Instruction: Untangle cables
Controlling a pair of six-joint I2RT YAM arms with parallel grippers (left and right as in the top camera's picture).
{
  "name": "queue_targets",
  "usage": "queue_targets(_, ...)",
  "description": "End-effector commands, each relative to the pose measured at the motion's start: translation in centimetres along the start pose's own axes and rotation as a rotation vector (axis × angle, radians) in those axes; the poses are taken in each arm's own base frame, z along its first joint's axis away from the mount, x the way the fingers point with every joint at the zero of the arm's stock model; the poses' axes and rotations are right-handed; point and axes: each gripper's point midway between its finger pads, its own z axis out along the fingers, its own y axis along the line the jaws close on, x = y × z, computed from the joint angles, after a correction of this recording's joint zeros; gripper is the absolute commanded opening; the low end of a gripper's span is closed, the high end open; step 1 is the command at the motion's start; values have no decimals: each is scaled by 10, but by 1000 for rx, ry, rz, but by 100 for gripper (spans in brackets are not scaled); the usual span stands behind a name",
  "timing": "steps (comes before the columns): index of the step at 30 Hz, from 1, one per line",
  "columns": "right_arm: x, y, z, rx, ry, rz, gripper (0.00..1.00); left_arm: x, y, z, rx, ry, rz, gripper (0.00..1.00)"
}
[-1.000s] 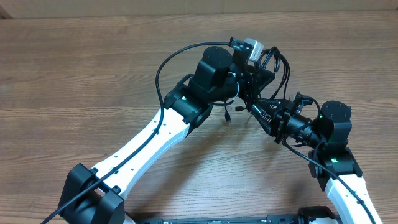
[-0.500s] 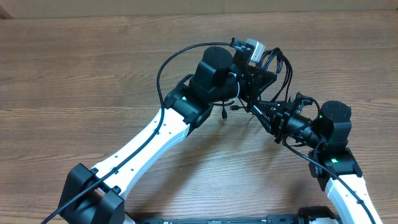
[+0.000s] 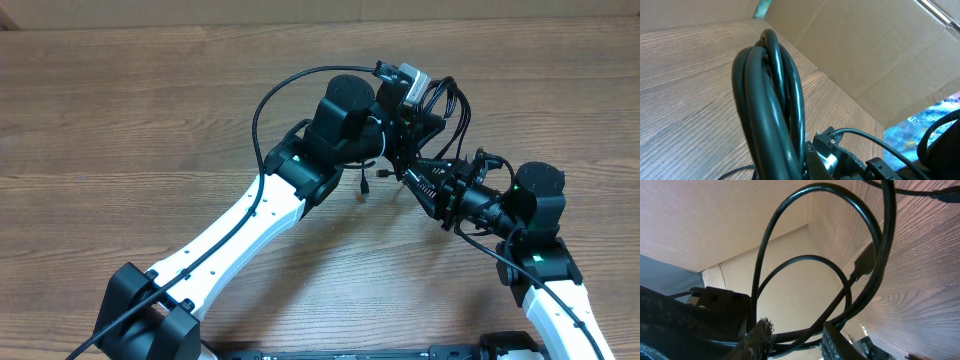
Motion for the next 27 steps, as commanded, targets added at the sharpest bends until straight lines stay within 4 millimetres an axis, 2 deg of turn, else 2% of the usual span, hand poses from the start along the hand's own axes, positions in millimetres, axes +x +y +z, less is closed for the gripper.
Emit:
queue_targets(1, 4, 8, -2, -17, 11, -28, 29, -5, -13, 2, 39, -16, 64, 4)
queue_targets(11, 5, 8, -2, -16, 17, -11, 28, -7, -19, 4, 51, -26, 44, 4)
queue_targets(17, 7, 9, -2, -20, 27, 49, 28, -19, -23, 6, 34, -86, 33, 4)
queue_targets(20, 8, 13, -2, -34, 31, 46, 28, -18, -23, 6, 34, -83, 26, 4)
queue_targets(24, 10, 18, -2, -50, 41, 42, 23, -14, -25, 7, 39, -69, 23, 4)
queue_targets(27, 10, 18, -2, -50, 41, 43, 16, -14, -25, 7, 37, -67, 23, 4)
